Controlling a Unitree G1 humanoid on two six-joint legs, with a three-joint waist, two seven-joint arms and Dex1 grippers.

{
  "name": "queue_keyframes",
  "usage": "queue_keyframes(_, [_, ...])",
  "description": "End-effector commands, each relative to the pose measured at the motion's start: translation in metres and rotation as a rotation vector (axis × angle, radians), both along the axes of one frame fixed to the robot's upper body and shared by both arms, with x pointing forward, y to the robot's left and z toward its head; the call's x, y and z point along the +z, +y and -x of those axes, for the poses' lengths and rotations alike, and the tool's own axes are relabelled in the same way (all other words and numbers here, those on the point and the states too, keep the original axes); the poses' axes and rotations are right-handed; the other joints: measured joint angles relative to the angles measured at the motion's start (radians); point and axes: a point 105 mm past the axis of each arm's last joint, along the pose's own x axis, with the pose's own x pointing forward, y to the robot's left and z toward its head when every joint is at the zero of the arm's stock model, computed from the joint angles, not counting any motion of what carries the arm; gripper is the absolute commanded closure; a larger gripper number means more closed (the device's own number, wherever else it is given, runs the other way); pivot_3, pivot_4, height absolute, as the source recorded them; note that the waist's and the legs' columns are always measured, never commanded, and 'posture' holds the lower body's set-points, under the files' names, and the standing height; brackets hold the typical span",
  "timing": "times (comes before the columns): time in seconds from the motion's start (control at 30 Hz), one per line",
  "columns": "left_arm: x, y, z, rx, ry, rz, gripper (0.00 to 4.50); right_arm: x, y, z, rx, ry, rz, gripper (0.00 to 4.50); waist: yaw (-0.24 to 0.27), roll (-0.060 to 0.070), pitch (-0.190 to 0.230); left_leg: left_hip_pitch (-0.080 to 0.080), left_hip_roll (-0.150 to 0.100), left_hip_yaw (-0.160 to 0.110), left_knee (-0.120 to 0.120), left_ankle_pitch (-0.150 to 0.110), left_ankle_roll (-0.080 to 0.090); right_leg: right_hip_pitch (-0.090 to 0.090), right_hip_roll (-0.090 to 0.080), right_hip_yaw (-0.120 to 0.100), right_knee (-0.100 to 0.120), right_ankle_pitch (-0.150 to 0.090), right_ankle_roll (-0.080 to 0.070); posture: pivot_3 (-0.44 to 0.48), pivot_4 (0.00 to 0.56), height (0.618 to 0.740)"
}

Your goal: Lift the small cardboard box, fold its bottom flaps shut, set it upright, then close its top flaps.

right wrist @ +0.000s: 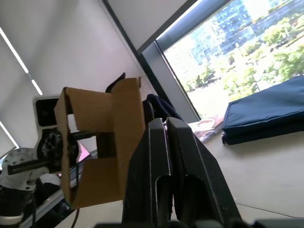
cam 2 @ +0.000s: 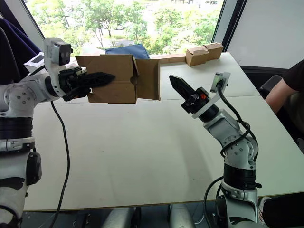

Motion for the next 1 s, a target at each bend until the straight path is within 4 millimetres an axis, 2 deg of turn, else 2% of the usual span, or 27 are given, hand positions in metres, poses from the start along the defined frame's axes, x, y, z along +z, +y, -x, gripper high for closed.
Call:
queue_keyframes(0.03, [0.013, -0.001, 0.005, -0.012, -0.066, 0.007, 4.50, -0.005, 0.011, -0.010, -0.042, -0.027, 0.120, 4.41, -0.002, 0.000, 0.000, 0.000, 0.000, 0.000, 0.000, 0.000, 0.000, 0.000, 0.000, 0.000, 0.000, 0.000, 0.000, 0.000, 0.150, 0.737])
queue_keyframes(0.2, [0.013, -0.001, 0.005, -0.013, -0.066, 0.007, 4.50, -0.009, 0.030, -0.008, 0.008, -0.030, 0.140, 4.41, -0.001, 0.000, 0.000, 0.000, 0.000, 0.000, -0.001, 0.000, 0.000, -0.001, 0.001, 0.000, 0.000, 0.000, 0.000, 0.000, 0.150, 0.737])
queue_keyframes(0.33, [0.013, -0.001, 0.004, -0.008, -0.066, 0.006, 4.50, 0.005, 0.045, 0.016, 0.167, -0.051, 0.013, 4.41, 0.003, 0.000, 0.000, 0.000, 0.000, 0.000, -0.001, 0.000, 0.000, -0.001, 0.000, 0.000, 0.000, 0.000, 0.000, 0.000, 0.150, 0.737])
queue_keyframes(0.47, [0.013, 0.000, 0.004, -0.002, -0.064, 0.006, 4.50, 0.010, 0.049, 0.031, 0.263, -0.032, -0.083, 4.41, 0.003, 0.000, 0.000, 0.000, 0.000, 0.000, -0.001, 0.000, 0.000, 0.000, 0.000, 0.000, 0.000, 0.000, 0.000, 0.000, 0.150, 0.737])
queue_keyframes(0.57, [0.012, 0.000, 0.004, -0.003, -0.062, 0.007, 4.50, 0.006, 0.052, 0.036, 0.280, -0.015, -0.084, 3.67, 0.004, 0.000, 0.000, 0.000, 0.000, 0.000, 0.000, 0.000, 0.000, 0.000, 0.000, 0.000, 0.000, 0.000, 0.000, 0.000, 0.150, 0.737])
queue_keyframes(0.73, [0.013, -0.001, 0.004, -0.008, -0.060, 0.009, 4.50, 0.004, 0.054, 0.038, 0.294, 0.005, -0.096, 1.87, 0.001, 0.000, 0.000, 0.000, 0.000, 0.000, 0.000, 0.000, 0.000, 0.000, 0.000, 0.000, 0.000, 0.000, 0.000, 0.000, 0.150, 0.737])
queue_keyframes(1.0, [0.013, -0.002, 0.003, -0.009, -0.060, 0.010, 4.50, 0.007, 0.054, 0.036, 0.317, 0.049, -0.250, 1.87, 0.001, 0.000, 0.000, 0.000, 0.000, 0.000, -0.001, 0.000, 0.000, -0.001, 0.000, 0.000, 0.000, 0.000, 0.000, 0.000, 0.150, 0.737])
